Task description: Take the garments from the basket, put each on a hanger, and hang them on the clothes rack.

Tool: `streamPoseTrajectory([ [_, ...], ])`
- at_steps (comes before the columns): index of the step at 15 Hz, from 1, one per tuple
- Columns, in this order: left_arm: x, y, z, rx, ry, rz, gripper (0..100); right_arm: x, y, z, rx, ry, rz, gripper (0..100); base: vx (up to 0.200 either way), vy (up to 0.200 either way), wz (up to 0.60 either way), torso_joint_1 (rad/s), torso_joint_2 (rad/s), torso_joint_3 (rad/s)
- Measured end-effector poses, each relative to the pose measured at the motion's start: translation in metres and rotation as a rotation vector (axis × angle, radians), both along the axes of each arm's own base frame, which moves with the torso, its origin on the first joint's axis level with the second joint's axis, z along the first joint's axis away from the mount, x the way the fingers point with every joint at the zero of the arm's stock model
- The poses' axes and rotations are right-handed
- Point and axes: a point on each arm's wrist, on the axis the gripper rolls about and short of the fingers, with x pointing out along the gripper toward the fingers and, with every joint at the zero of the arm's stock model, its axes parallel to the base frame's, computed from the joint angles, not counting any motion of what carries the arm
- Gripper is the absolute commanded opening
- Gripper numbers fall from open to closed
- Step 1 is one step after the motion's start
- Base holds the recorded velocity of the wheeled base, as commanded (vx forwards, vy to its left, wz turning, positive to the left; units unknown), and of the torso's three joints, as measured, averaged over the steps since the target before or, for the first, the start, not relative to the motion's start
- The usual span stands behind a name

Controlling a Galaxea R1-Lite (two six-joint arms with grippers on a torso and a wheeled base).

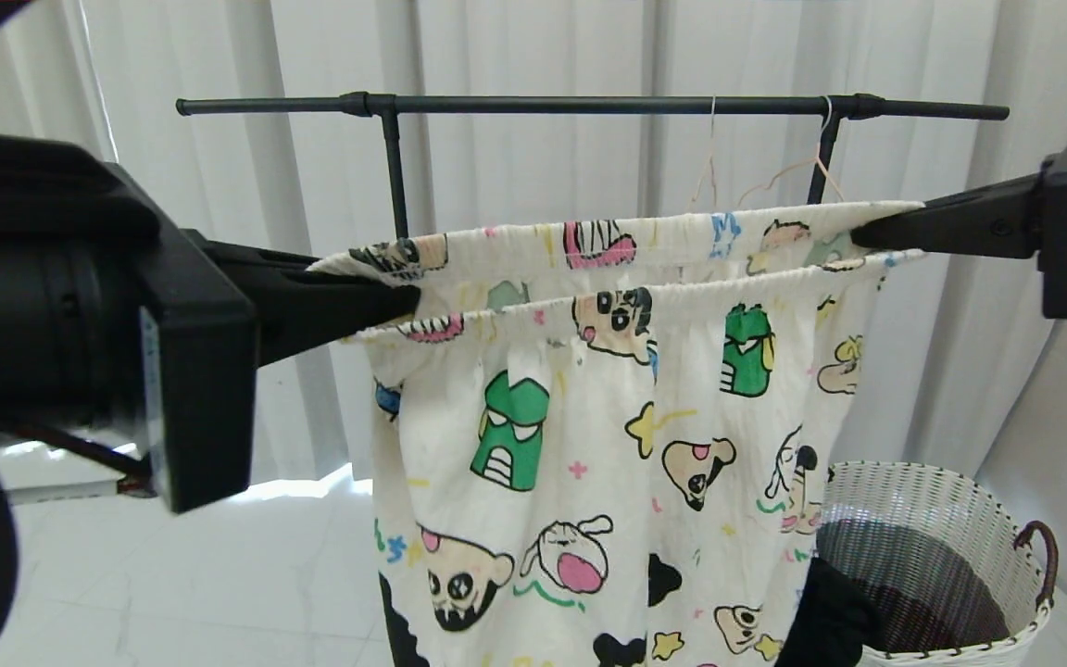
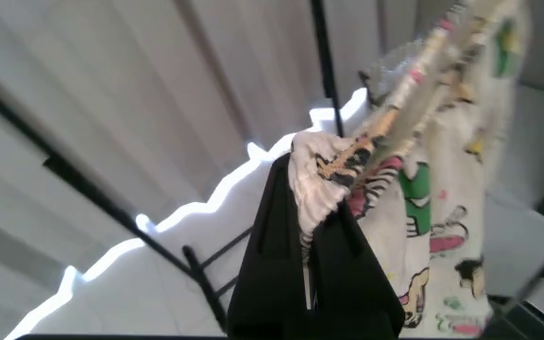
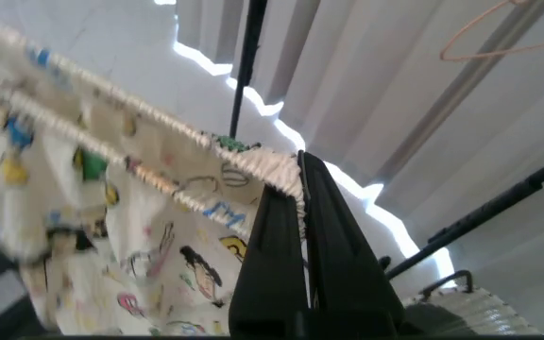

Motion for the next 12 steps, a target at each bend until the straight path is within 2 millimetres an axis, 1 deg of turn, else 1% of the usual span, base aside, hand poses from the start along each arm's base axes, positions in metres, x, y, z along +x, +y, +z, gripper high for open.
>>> streamPoseTrajectory([
  [2, 0.014, -0.001, 0.002, 0.006, -0.002, 0.068, 0, -0.011, -0.010, 0.001, -0.051, -0.026, 0.023, 0, 0.000, 0.000, 0.00, 0.000, 0.00, 0.000],
  [4, 0.023, -0.006, 0.007, -0.003, -0.011, 0.095, 0, -0.019, -0.016, 0.002, -0.072, -0.034, 0.033, 0, 0.000, 0.000, 0.00, 0.000, 0.00, 0.000],
  [6, 0.030, -0.011, 0.011, -0.012, -0.016, 0.107, 0, -0.023, -0.019, 0.004, -0.066, -0.042, 0.036, 0, 0.000, 0.000, 0.00, 0.000, 0.00, 0.000],
  [8, 0.032, -0.014, 0.012, -0.013, -0.014, 0.110, 0, -0.025, -0.020, 0.005, -0.062, -0.046, 0.038, 0, 0.000, 0.000, 0.00, 0.000, 0.00, 0.000],
  [9, 0.033, -0.014, 0.011, -0.013, -0.012, 0.111, 0, -0.025, -0.021, 0.005, -0.062, -0.047, 0.039, 100, 0.000, 0.000, 0.00, 0.000, 0.00, 0.000],
  [12, 0.034, -0.015, 0.011, -0.011, -0.009, 0.114, 0, -0.028, -0.018, 0.004, -0.063, -0.046, 0.065, 100, 0.000, 0.000, 0.00, 0.000, 0.00, 0.000],
])
